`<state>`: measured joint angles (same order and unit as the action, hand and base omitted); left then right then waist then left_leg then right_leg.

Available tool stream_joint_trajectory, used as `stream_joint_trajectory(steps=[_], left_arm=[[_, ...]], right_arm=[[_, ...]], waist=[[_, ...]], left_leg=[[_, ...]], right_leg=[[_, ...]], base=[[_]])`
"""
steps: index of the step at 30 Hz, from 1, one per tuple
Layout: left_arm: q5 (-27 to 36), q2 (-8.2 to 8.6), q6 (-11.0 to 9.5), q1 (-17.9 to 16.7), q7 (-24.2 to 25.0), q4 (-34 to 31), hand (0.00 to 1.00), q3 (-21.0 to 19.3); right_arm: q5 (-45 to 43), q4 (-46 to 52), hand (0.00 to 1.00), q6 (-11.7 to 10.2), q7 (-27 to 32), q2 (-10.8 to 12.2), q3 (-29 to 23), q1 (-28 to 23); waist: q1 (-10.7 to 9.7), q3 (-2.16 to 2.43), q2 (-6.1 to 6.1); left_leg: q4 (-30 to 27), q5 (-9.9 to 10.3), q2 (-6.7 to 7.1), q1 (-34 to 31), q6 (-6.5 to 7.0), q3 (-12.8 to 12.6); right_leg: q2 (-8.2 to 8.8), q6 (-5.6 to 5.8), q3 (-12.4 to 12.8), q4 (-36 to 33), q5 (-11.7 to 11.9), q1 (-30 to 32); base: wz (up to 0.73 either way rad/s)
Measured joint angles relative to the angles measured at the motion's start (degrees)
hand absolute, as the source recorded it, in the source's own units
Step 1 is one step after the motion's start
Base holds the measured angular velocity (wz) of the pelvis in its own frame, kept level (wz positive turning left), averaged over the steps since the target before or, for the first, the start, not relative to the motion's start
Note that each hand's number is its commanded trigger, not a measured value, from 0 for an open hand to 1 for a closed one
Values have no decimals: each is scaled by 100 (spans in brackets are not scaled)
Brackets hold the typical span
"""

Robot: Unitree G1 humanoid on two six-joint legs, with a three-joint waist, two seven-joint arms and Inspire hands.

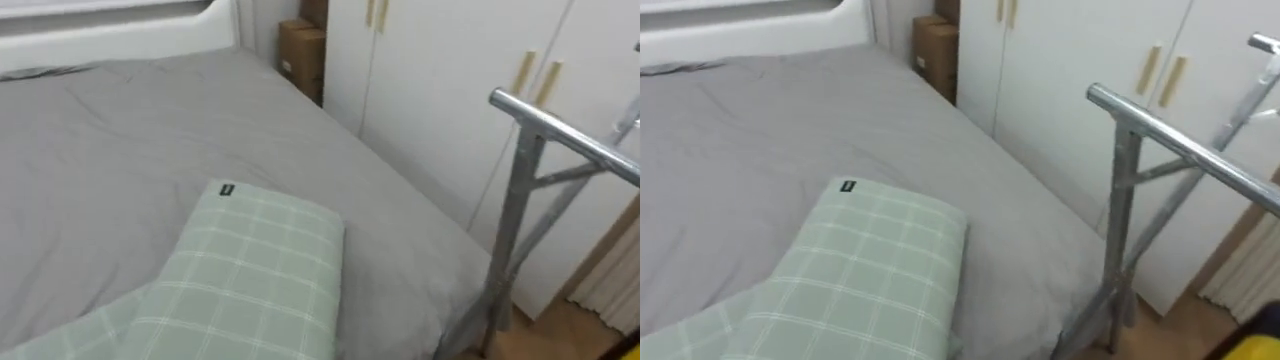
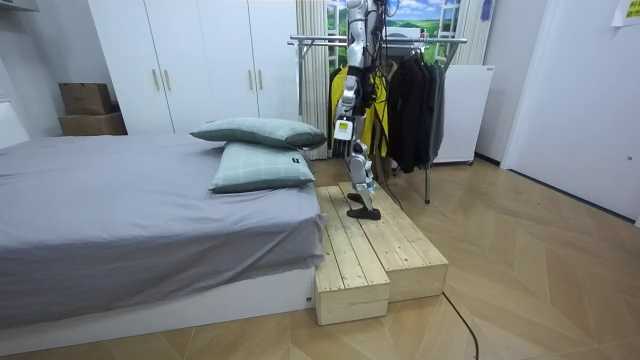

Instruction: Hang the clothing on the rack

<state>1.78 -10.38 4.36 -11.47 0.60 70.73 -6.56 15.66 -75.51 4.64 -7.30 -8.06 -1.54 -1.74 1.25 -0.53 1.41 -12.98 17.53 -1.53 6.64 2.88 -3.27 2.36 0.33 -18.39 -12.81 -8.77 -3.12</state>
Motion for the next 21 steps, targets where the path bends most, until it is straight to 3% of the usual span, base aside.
stream_joint_trajectory(steps=[7,10,14,21], left_arm=[[-309,3,304,-65,24,-18,0,-8],[-495,6,396,-65,2,-21,0,0],[-658,39,389,-42,-157,-16,0,-1],[-1069,84,382,15,-482,-232,0,46]], right_arm=[[-88,32,0,52,88,-5,14,10],[-154,29,0,41,91,-9,96,115],[-340,29,0,11,88,-10,485,190],[-467,8,0,-52,94,-21,613,141]], waist=[[55,8,-3],[93,-1,17],[120,-17,53],[194,-16,78]], left_leg=[[-114,-14,116,0,24,515],[-144,-17,129,-6,27,503],[-148,-17,136,-7,22,505],[-148,-64,129,-17,-60,562]], right_leg=[[-39,69,474,163,-23,-271],[-42,108,744,226,-47,-296],[-58,110,743,232,-48,-330],[-90,108,704,236,-47,-343]], base=[[39],[3],[0],[3]])
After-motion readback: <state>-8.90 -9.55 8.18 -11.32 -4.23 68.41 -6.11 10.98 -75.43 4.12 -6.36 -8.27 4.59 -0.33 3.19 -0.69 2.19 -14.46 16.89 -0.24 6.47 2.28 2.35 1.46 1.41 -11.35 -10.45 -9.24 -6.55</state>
